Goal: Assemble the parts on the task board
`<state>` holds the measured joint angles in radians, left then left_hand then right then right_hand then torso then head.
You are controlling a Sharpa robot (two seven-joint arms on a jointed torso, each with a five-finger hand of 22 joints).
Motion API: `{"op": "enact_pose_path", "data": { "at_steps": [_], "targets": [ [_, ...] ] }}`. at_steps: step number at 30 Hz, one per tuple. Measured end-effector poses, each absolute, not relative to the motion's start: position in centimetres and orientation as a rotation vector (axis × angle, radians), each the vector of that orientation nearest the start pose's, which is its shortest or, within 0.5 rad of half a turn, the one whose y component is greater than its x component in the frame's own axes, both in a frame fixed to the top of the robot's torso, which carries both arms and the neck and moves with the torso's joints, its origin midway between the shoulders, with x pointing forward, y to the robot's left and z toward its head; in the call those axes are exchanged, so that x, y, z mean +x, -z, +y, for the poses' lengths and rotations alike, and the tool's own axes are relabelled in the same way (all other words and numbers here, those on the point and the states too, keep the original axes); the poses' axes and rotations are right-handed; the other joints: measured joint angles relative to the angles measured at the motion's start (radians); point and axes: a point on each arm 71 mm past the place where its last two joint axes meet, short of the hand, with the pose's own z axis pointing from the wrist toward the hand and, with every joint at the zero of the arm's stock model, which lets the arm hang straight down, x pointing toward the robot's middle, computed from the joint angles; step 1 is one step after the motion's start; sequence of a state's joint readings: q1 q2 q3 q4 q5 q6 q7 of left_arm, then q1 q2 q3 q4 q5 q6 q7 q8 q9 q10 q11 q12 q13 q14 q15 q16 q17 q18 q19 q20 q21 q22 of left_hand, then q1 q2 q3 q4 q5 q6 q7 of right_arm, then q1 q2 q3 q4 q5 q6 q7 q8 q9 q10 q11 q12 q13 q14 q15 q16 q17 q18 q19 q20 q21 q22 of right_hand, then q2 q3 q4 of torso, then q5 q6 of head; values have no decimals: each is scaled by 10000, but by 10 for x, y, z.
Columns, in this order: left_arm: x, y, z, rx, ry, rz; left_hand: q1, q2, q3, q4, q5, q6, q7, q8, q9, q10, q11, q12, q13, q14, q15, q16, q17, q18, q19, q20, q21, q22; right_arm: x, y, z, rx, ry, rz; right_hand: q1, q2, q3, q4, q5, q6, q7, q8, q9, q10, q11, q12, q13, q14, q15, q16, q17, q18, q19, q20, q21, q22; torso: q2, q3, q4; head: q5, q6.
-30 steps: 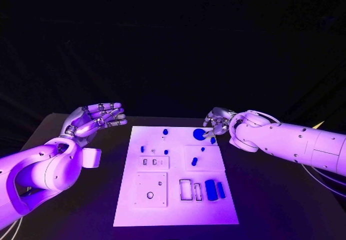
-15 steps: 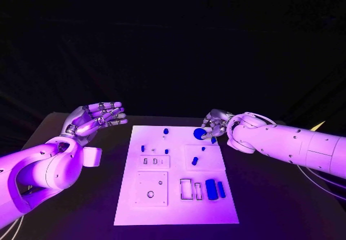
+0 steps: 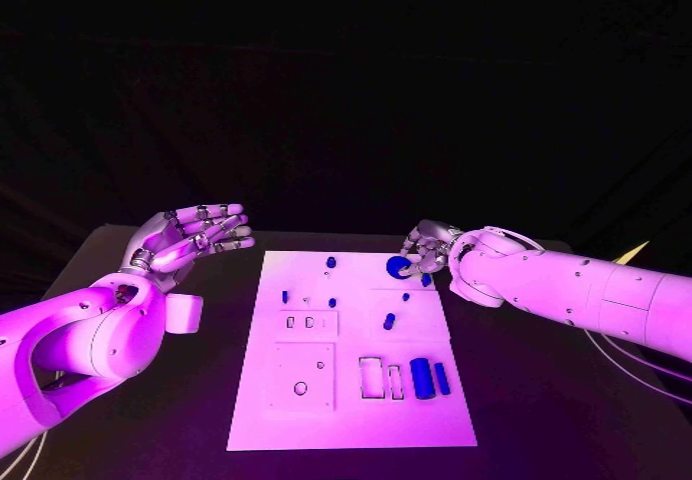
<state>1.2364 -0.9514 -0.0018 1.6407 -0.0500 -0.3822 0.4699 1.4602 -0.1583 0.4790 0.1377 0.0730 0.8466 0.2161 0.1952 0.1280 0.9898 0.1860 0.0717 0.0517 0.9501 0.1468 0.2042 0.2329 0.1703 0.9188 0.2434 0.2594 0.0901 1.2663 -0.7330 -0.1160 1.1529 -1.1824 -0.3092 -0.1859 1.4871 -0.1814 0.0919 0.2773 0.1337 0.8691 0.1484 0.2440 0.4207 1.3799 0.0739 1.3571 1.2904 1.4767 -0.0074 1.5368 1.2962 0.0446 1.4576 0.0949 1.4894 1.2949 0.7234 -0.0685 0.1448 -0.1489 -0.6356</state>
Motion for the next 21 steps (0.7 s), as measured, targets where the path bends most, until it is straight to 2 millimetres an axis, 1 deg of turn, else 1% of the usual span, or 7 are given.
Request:
{"op": "enact_pose_path", "data": {
  "at_steps": [3, 4, 5, 10, 11, 13, 21],
  "targets": [
    [478, 132, 232, -9905, 15571, 12630, 0, 0, 0, 0, 0, 0, 0, 0, 0, 0, 0, 0, 0, 0, 0, 0, 0, 0, 0, 0, 0, 0, 554, 202, -274, 2458, -4041, 17566, -3, 3, 4, 0, 0, 2, 2, -1, -15, 56, -20, 2, 0, 0, 0, 16, 0, -1, 0, 0, 2, 0, 0, 0, 0, -9, -16],
    [478, 132, 232, -9906, 15569, 12631, 0, 0, 0, 0, 0, 0, 0, 0, 0, 0, 0, 0, 0, 0, 0, 0, 0, -1, 0, 0, 0, 0, 554, 202, -274, 2466, -4043, 17580, -160, 161, 319, -45, 0, 3, 2, -1, -27, 72, -2, 2, 0, 0, 0, 18, 0, 0, 0, 0, 2, 0, 0, 0, 0, -14, -25],
    [478, 132, 232, -9907, 15568, 12631, 0, 0, 0, 0, 0, 0, 0, 0, 0, 0, 0, 0, 0, 0, 0, 0, 0, 0, 0, 0, 0, 0, 554, 202, -274, 2470, -4046, 17593, -196, 197, 602, -21, 0, 5, 3, -3, -47, 78, -4, 2, 1, 0, 0, 36, 0, -1, 0, 0, 2, 0, 0, 0, 0, -21, -29],
    [478, 132, 232, -9913, 15560, 12635, 0, 0, 0, 0, 0, 0, 0, 0, 0, 0, 0, 0, 0, 0, 0, 0, 1, -1, 0, 0, 0, 1, 554, 203, -274, 2474, -4047, 17637, -196, 196, 663, 0, 0, 43, -30, -3, -100, 180, -36, 119, 1, 0, 0, 37, 0, -1, 0, 0, 116, 0, 1, 3, -5, -35, -38],
    [478, 132, 232, -9913, 15559, 12636, 0, 0, 0, 0, 0, 0, 0, 0, 0, 0, 0, 0, 0, 0, 0, 0, 0, 0, 0, 0, 0, 1, 554, 203, -273, 2465, -4045, 17645, -196, 196, 664, -1, 0, 116, 23, -3, -117, 193, -25, 137, 1, -1, 0, 37, 0, -2, 0, 0, 114, 0, 1, 4, -6, -35, -42],
    [478, 132, 232, -9915, 15557, 12638, 0, 0, 0, 0, 0, 0, 0, 0, 0, 0, 0, 0, 0, 0, 0, 0, 0, -1, 0, 0, 0, 1, 554, 203, -273, 2429, -4027, 17661, -196, 196, 1033, -73, 0, 198, -43, -5, -191, 330, -68, 235, 1, -1, -2, 37, 0, -2, 0, 0, 114, 0, 1, 4, -8, -36, -58],
    [478, 132, 233, -9923, 15545, 12643, 0, 0, 0, -1, 0, 0, 0, 0, 0, -1, 0, 0, 0, -1, 1, 0, 9, 0, 0, 0, 0, 1, 553, 202, -270, 2025, -3924, 17532, -196, 195, 1631, -192, -2, 428, -98, -31, -549, 446, -100, 620, 1, -36, -40, 39, 0, -10, 1, -4, 237, 0, 2, 7, -10, -37, -82]
  ]
}}
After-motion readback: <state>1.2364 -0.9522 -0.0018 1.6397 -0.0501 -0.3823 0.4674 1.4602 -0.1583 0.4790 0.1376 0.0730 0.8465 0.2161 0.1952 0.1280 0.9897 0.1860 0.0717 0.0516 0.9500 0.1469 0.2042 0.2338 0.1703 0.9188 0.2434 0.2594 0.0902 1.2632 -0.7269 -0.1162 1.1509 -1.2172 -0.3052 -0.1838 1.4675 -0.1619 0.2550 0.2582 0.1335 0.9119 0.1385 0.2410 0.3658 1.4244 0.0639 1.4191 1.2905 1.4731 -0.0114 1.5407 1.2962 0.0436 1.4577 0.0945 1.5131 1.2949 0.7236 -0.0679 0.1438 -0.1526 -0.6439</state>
